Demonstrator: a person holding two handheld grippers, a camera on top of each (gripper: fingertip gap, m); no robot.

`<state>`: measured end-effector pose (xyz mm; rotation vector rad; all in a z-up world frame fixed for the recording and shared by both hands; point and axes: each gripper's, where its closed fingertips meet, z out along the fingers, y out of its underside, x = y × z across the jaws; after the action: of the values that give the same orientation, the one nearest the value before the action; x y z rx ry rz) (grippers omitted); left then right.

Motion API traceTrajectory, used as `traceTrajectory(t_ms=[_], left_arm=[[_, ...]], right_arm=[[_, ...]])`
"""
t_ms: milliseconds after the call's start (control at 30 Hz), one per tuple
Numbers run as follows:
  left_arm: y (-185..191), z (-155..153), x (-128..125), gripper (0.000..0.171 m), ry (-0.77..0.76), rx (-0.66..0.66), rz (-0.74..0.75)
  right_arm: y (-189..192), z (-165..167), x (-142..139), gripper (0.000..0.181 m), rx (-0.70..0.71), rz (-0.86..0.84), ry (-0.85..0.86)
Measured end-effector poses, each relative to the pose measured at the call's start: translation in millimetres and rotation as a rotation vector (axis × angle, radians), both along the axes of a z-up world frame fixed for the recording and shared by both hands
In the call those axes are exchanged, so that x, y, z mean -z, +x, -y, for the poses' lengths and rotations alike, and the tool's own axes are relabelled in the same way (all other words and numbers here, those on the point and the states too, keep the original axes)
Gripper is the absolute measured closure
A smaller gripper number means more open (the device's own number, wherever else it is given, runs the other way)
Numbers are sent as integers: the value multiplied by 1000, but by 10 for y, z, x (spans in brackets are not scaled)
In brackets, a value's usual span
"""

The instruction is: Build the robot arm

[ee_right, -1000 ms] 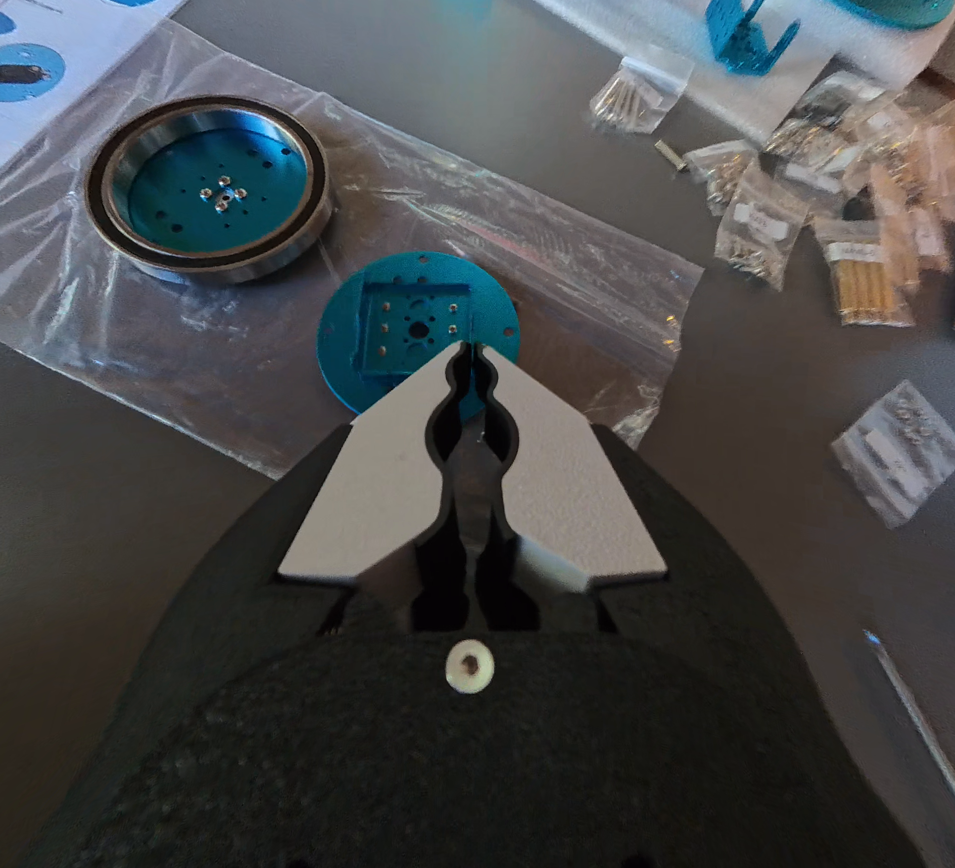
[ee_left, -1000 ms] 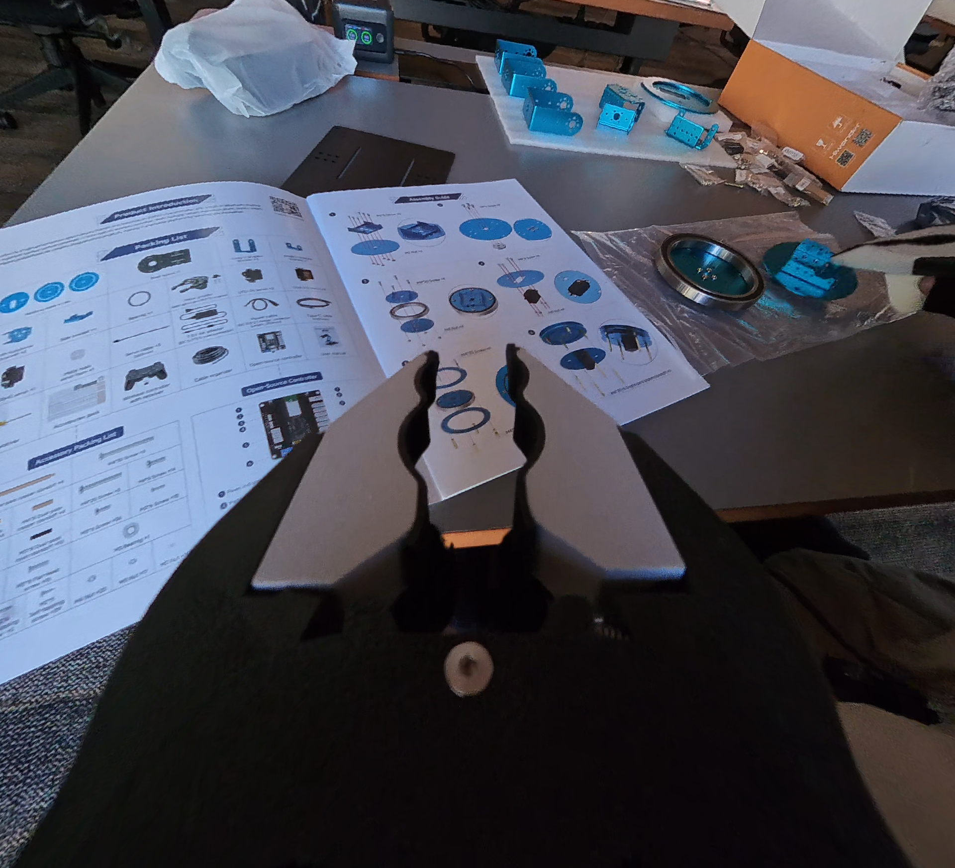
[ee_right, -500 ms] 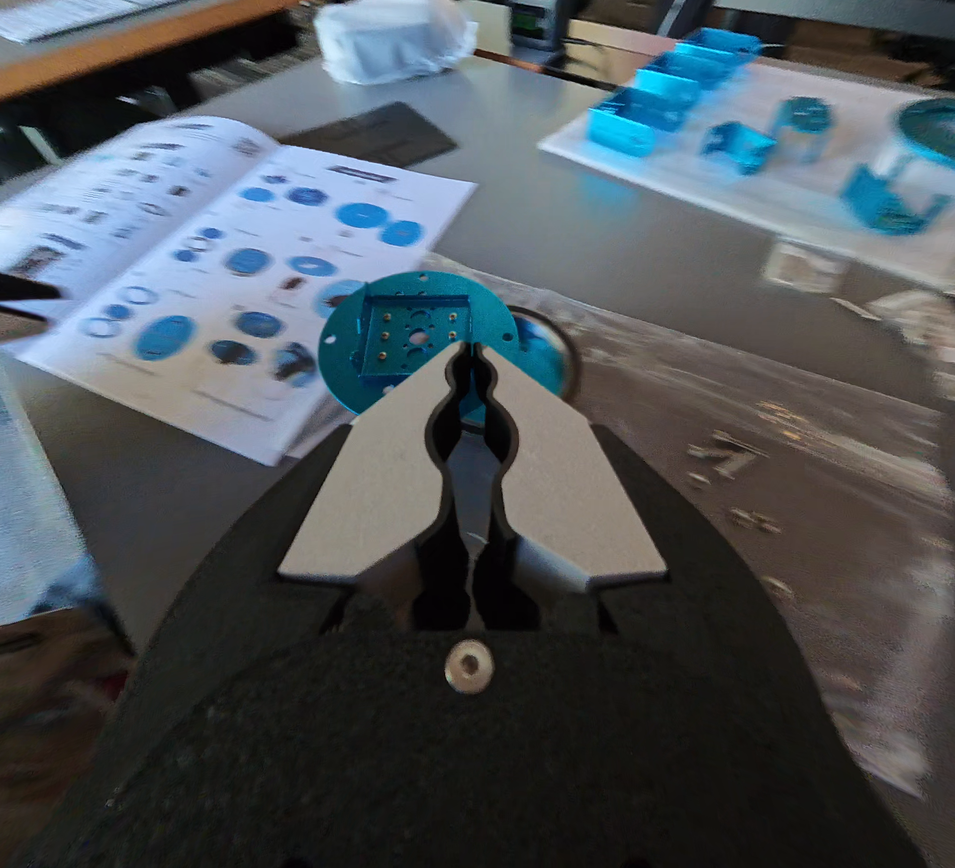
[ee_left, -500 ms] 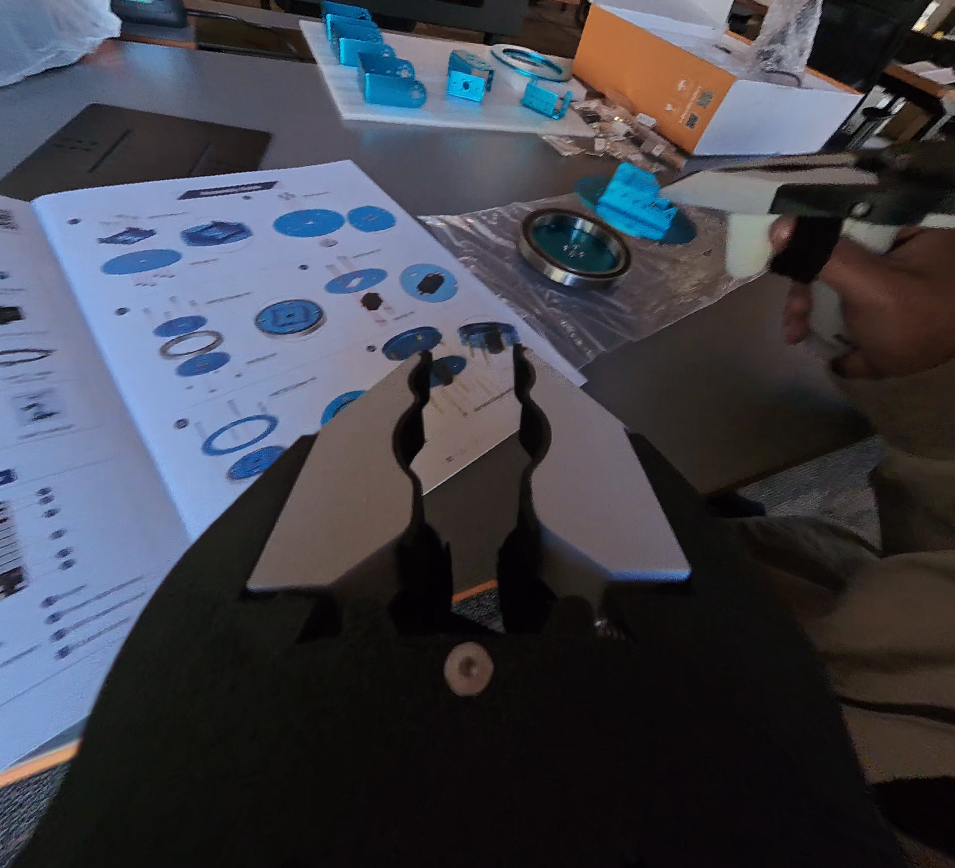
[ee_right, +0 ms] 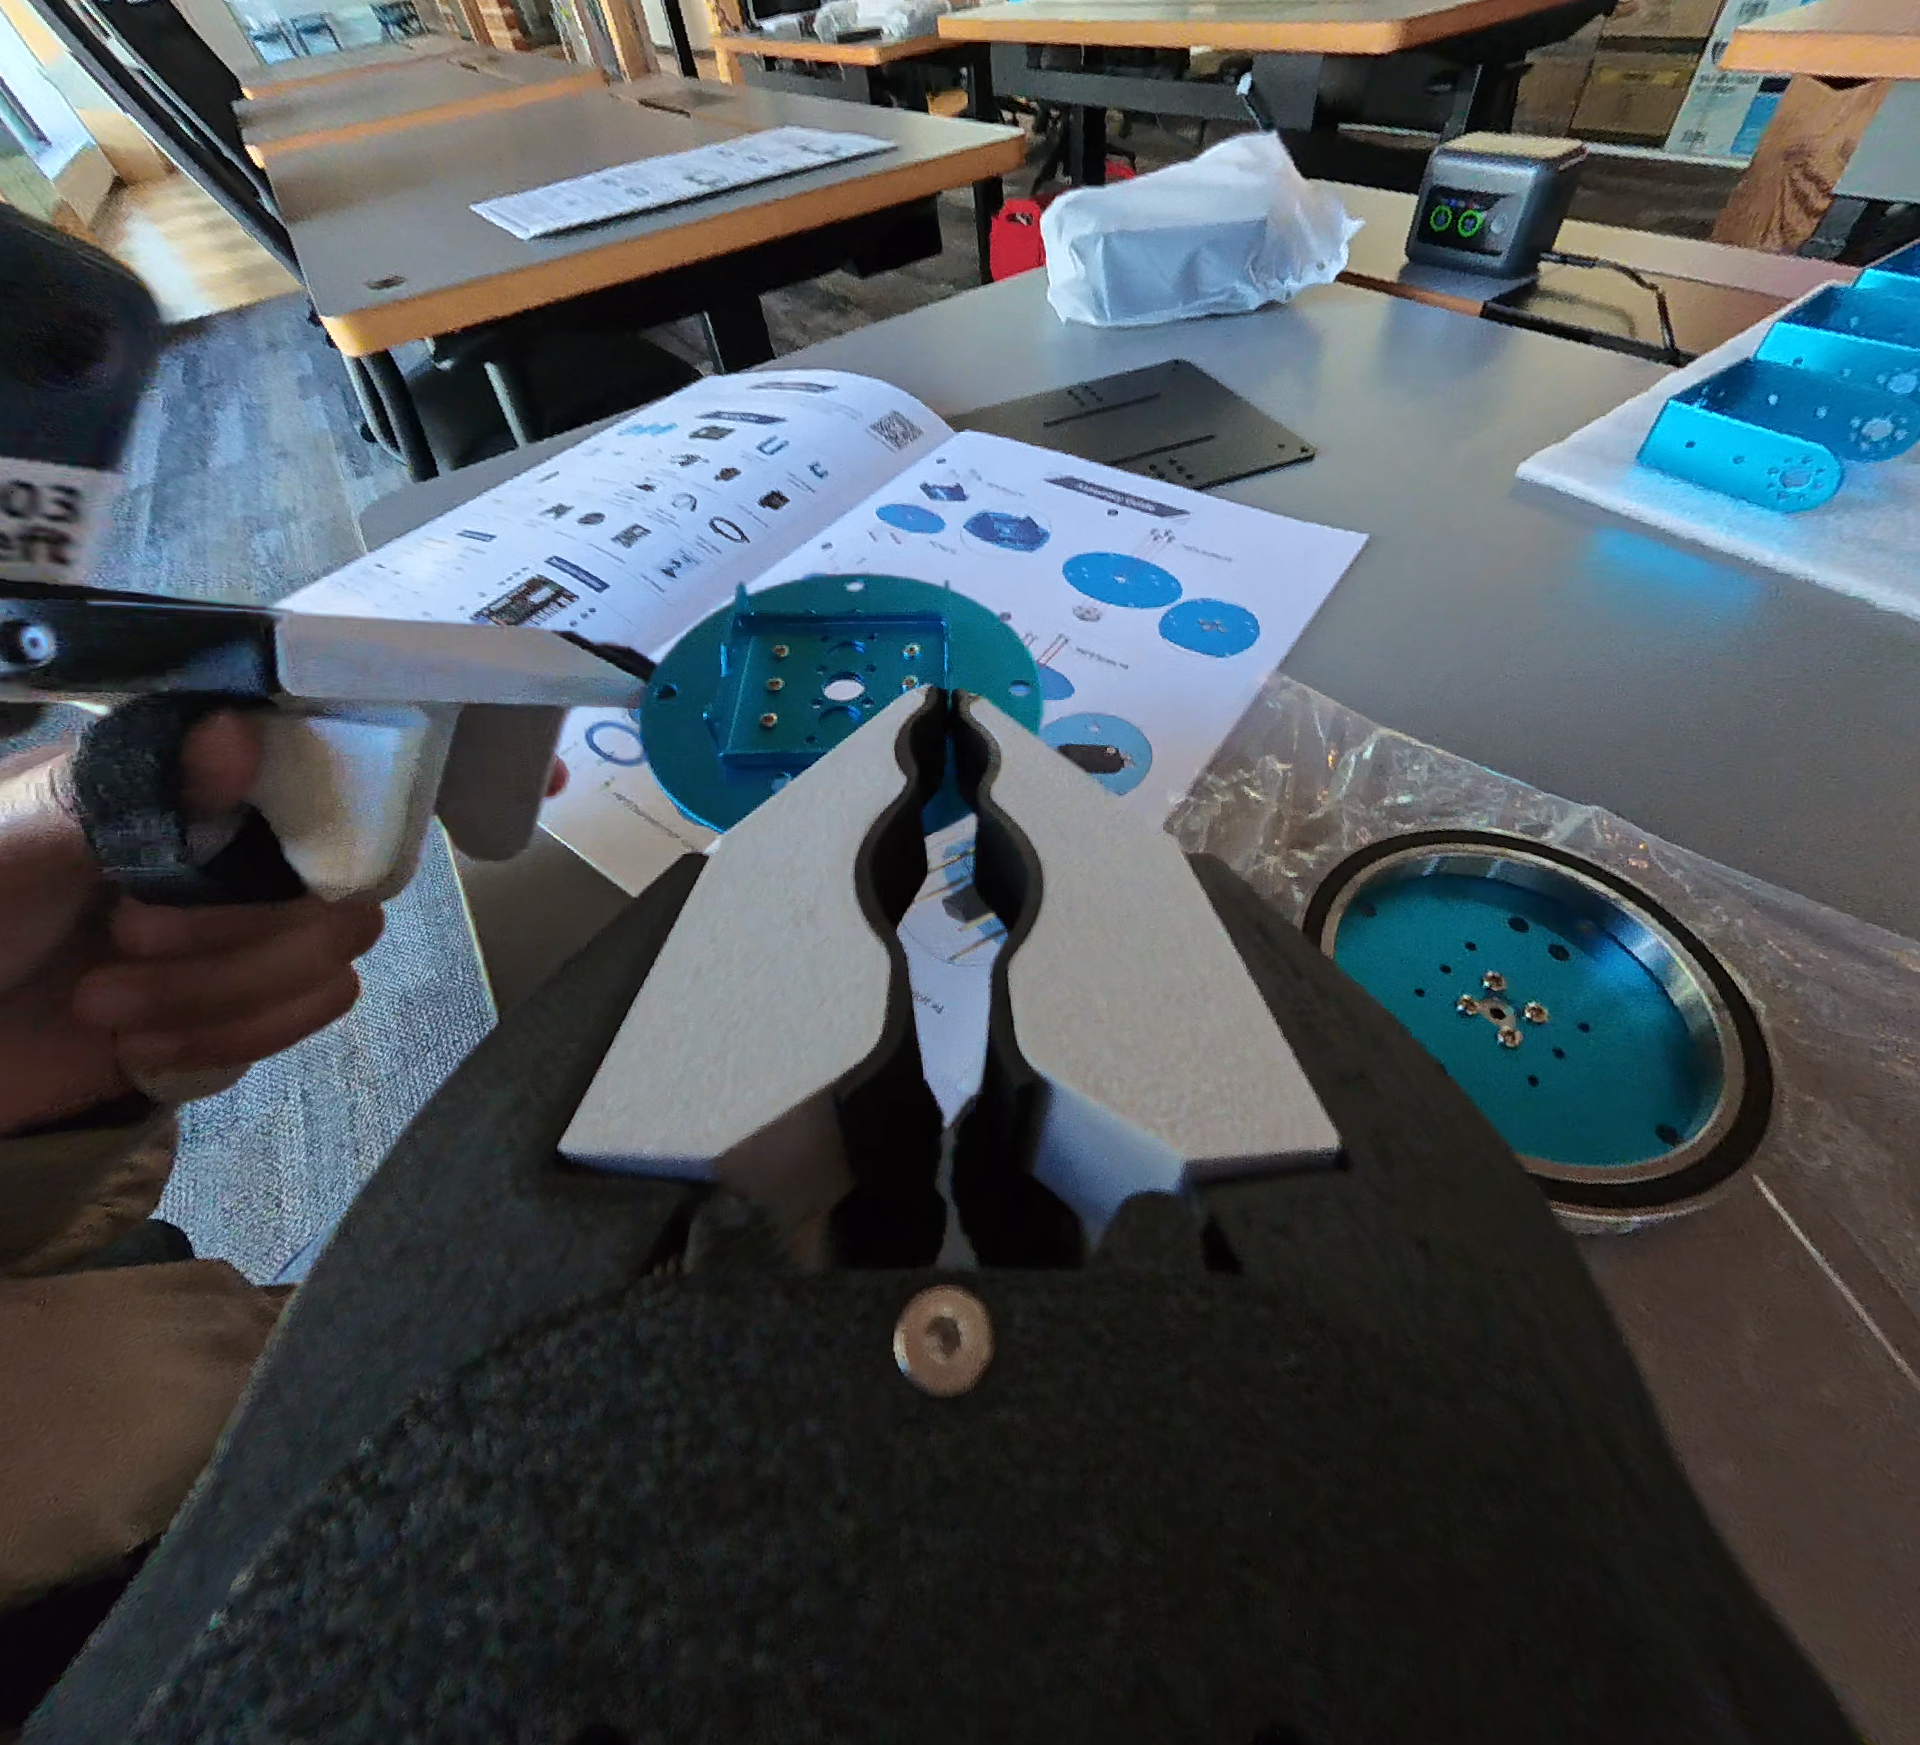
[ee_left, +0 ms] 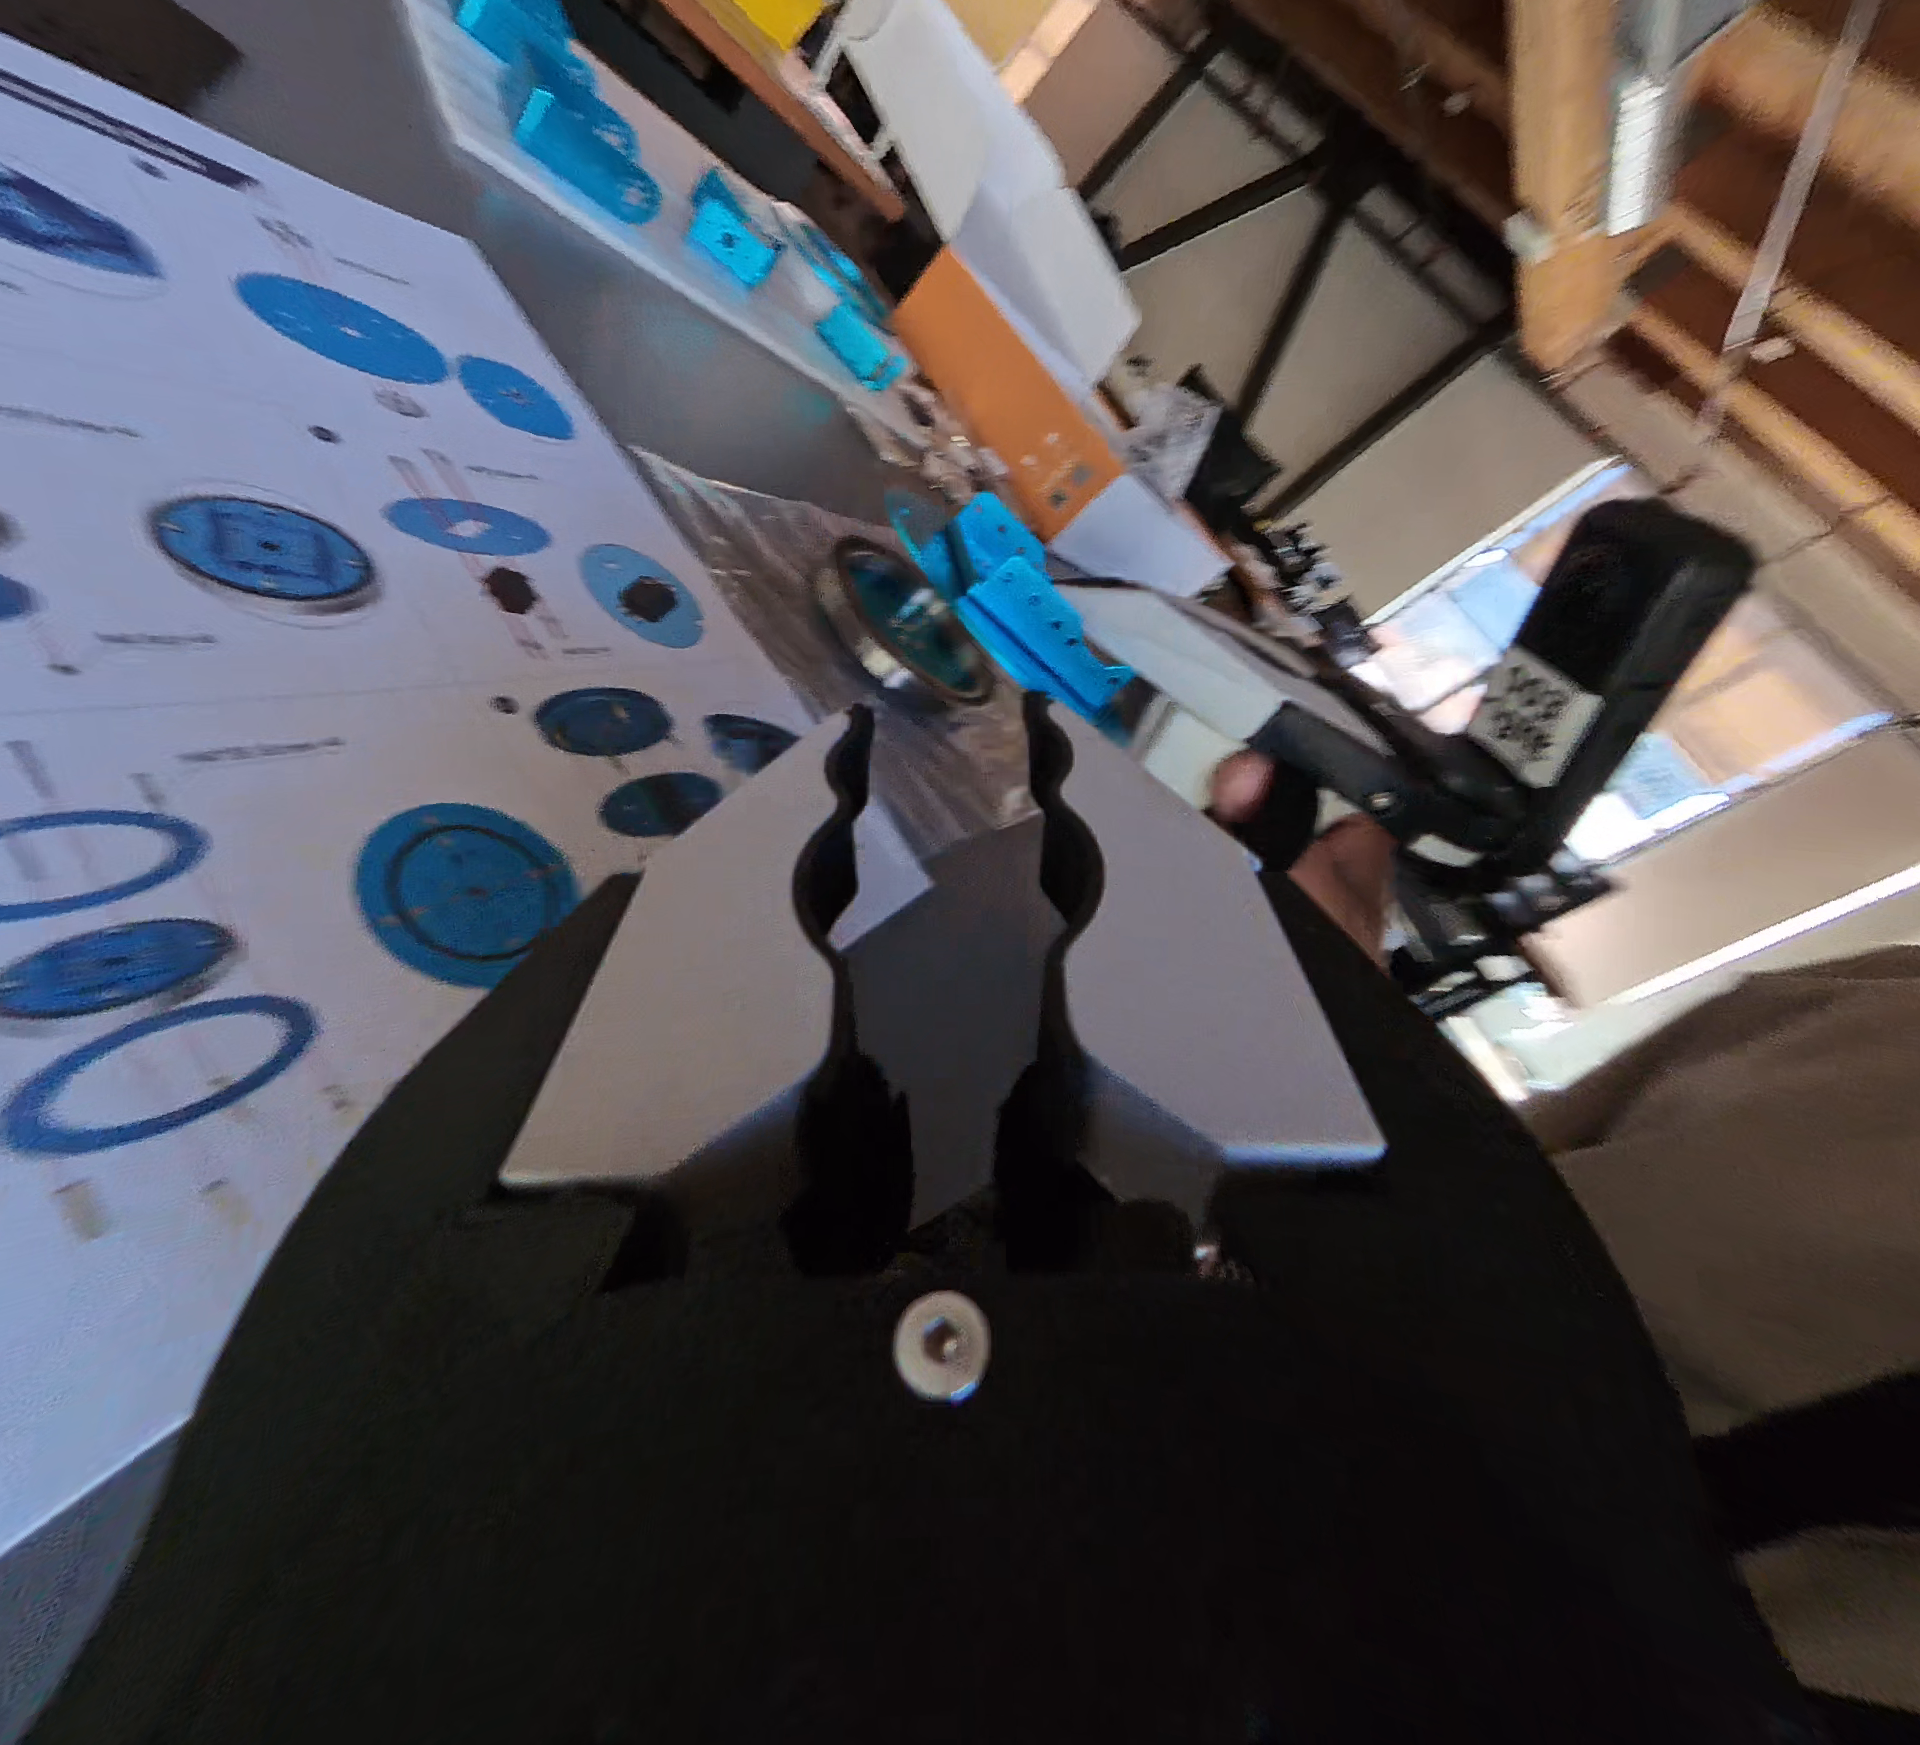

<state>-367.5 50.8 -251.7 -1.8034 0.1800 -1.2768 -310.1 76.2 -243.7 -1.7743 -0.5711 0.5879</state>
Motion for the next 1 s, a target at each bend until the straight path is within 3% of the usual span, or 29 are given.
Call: traceTrajectory(t_ms=[133,267,400,467,567,667,833,1000], left_arm=[[106,55,-141,143,-66,105,231],[186,62,-126,165,-106,143,285],[173,66,-56,171,-147,167,272],[137,80,-48,171,-141,185,260],[112,139,-74,171,-130,234,243],[142,242,-114,171,-168,355,244],[245,334,-115,171,-270,544,181],[367,302,-179,171,-340,622,198]], right_arm=[[-7,8,-44,181,10,23,47],[-46,57,-38,181,-10,1,43],[-48,102,-4,180,-65,12,55],[-101,171,11,172,-193,16,73],[-130,421,-51,133,-474,-42,16],[18,589,-237,118,-691,-57,38],[205,494,-235,121,-900,240,301],[96,549,-121,122,-1026,227,356]])
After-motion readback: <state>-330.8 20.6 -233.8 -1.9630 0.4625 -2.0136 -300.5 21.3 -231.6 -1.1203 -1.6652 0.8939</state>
